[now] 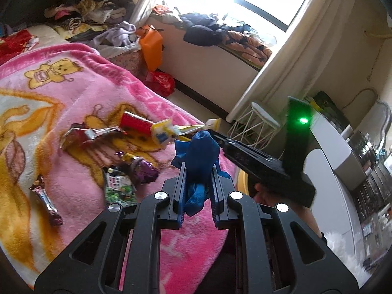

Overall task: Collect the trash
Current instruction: 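Carry the blue cloth and yellow wrapper over the yellow-rimmed bin, then open both grippers to drop the cloth and wrapper into the bin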

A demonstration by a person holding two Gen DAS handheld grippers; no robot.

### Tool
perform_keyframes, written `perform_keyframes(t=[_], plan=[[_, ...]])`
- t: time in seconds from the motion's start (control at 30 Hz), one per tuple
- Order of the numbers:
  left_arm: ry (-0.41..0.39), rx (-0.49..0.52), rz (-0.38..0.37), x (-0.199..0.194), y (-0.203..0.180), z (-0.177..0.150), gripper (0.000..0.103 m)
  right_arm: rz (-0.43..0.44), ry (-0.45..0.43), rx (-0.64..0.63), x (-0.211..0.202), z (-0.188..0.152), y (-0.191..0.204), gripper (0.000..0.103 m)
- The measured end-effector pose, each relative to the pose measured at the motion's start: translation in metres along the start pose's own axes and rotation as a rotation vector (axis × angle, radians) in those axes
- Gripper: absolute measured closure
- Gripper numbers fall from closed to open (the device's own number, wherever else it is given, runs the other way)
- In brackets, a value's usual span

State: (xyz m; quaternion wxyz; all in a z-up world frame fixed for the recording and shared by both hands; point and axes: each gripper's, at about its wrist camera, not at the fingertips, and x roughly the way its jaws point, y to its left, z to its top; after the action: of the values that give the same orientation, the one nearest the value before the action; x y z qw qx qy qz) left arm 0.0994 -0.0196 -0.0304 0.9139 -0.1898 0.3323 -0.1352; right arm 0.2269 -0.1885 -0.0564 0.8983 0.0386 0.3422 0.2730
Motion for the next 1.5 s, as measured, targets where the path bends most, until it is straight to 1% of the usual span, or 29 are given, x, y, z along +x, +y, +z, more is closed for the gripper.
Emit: perform_keyframes(t=[0.03,0.1,0.23,0.43,0.7,0.93,1.5], plan=[[-0.001,0.008,-0.003,0.000,-0.003,0.000,0.091,-0.015,-0.019,0.010,-0.011,-0.002,-0.003,0.097],[-0.003,0.027,-0.010,0.000,-0.010,-0.001,0.091,-0.031,-0.039,0.023,-0.020,0.000,-0.008,0.097],[-0.006,0.053,-0.025,0.000,-0.023,-0.002,0.091,-0.051,-0.083,0.060,-0.048,0.000,-0.021,0.098],[0.000,0.084,-0.051,0.004,-0.039,-0.005,0.091,-0.130,-0.131,0.082,-0.085,-0.004,-0.039,0.098],[0.013,0.121,-0.084,0.011,-0.059,-0.009,0.091,-0.214,-0.159,0.157,-0.118,-0.021,-0.072,0.098],[0.026,0.152,-0.106,0.017,-0.076,-0.014,0.091,-0.306,-0.165,0.180,-0.139,-0.035,-0.092,0.097],[0.070,0.245,-0.141,0.041,-0.118,-0.027,0.091,-0.452,-0.164,0.235,-0.172,-0.055,-0.127,0.097]])
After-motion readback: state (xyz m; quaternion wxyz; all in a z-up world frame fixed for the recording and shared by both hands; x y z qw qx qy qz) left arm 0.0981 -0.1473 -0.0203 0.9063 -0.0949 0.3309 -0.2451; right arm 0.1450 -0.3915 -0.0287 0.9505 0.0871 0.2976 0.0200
